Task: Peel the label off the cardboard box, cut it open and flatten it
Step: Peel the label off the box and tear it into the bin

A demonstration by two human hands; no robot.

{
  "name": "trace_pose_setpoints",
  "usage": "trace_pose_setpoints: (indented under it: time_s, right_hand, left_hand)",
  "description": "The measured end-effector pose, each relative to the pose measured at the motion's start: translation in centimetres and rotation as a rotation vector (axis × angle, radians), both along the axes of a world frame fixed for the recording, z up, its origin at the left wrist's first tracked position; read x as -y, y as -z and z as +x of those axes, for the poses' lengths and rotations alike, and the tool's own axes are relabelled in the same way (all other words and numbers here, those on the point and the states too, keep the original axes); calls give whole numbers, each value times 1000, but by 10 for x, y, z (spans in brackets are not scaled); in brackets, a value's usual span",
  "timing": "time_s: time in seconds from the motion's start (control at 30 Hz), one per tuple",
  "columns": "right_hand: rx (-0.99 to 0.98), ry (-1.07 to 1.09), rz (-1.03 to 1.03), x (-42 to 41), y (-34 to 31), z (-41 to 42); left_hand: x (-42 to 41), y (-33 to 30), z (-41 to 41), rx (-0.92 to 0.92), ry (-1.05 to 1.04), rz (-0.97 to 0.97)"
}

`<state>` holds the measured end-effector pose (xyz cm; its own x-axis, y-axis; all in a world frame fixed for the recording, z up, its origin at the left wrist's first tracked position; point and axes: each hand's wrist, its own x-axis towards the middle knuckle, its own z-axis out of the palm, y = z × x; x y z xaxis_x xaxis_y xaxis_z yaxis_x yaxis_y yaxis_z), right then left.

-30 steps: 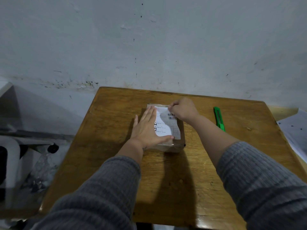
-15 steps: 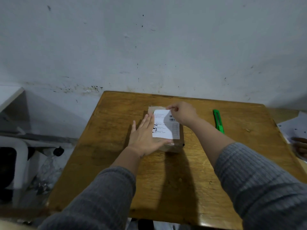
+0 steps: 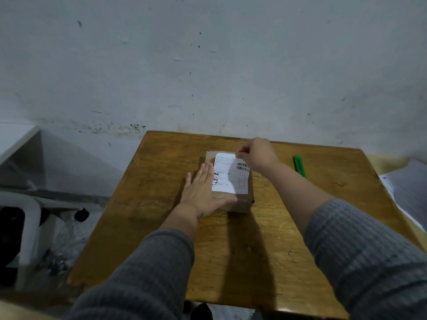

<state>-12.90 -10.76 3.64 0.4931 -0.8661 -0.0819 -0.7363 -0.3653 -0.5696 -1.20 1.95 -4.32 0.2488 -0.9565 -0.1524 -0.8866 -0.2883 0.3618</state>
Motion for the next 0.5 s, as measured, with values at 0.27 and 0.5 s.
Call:
trace_pose_setpoints:
  time_s: [0.27,0.5]
  right_hand:
    - [116,71,40,9,-40,-26]
    - [266,211,135,8,-31,-35]
  left_hand:
    - [0,0,0,-27,-5,-15]
    - [23,-30,-9,59,-33,-509]
